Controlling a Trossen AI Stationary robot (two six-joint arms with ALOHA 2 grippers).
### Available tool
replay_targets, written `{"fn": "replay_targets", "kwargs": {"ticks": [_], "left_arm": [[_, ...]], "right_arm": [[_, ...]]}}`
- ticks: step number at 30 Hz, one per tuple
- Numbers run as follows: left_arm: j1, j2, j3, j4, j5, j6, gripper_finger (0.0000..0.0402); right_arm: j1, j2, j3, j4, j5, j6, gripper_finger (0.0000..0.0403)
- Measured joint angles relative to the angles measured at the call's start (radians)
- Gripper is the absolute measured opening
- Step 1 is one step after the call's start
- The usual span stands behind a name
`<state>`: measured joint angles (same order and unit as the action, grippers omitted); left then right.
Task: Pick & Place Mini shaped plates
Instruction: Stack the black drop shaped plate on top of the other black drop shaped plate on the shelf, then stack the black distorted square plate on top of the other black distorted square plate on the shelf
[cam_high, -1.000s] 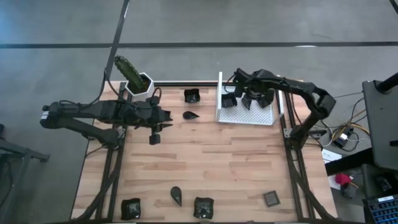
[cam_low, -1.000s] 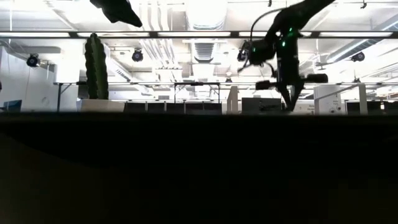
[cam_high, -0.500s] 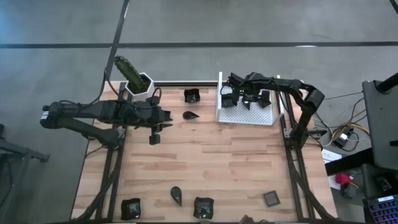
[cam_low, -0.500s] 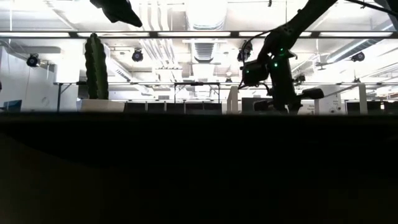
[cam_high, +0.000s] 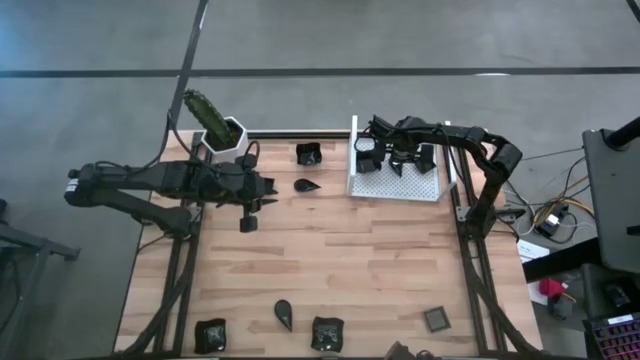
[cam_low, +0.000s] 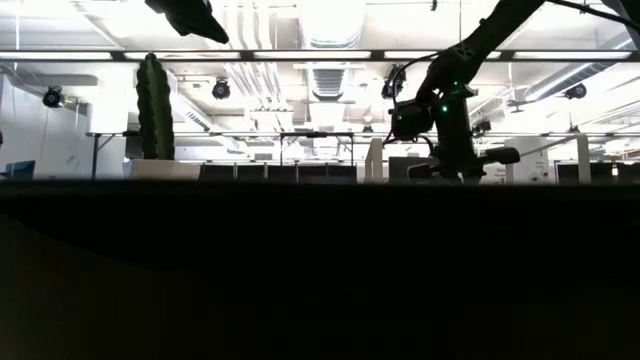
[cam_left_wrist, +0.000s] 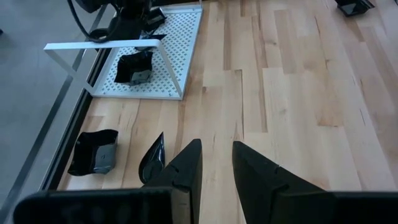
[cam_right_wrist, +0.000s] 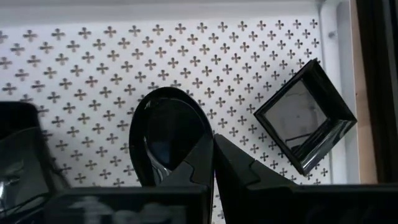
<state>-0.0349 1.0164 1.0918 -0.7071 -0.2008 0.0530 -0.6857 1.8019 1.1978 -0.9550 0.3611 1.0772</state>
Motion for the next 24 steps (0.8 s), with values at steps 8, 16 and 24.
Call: {"fn": "replay_targets", "kwargs": {"ticks": [8, 16, 24], "left_arm": [[0.000, -0.001, 0.000, 0.000, -0.003, 0.008, 0.0083], [0.001, -0.001, 0.000, 0.000, -0.003, 0.023, 0.0083], [0.001, -0.002, 0.002, 0.000, -0.003, 0.023, 0.0083]], "right_arm": [[-0.001, 0.000, -0.024, 0.005, -0.006, 0.014, 0.0009], [0.000, 0.000, -0.024, 0.028, -0.005, -0.002, 0.0021], [0.000, 0.000, -0.024, 0.028, -0.002, -0.004, 0.0080]]}}
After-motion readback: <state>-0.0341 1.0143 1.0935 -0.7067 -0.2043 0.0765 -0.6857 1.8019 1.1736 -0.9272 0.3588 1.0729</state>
